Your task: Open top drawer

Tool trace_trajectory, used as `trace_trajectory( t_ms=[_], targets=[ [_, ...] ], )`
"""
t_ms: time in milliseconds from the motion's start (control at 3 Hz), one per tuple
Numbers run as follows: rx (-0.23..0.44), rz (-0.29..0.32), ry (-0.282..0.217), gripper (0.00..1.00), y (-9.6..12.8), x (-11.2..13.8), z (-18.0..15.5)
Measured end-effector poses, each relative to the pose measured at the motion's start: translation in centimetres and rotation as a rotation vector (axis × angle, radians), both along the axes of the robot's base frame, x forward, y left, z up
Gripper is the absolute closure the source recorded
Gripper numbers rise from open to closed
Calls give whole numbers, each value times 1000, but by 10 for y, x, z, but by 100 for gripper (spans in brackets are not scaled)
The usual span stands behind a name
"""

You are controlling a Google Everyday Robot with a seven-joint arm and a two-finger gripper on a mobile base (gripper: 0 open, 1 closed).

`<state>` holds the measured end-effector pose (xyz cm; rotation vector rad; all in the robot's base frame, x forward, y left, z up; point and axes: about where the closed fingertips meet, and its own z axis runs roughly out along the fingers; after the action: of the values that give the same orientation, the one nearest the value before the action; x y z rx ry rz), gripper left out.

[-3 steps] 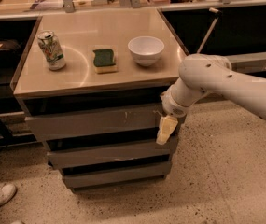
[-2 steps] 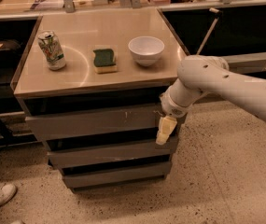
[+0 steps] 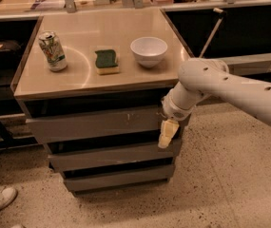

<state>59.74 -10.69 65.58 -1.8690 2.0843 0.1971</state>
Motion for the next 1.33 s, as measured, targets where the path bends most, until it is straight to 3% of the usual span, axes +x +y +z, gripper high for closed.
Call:
trace_trajectory(
  t_ms=[333,1333],
  targets=[
    [0,0,0,18,0,0,0],
    [0,0,0,89,0,0,0]
  ],
)
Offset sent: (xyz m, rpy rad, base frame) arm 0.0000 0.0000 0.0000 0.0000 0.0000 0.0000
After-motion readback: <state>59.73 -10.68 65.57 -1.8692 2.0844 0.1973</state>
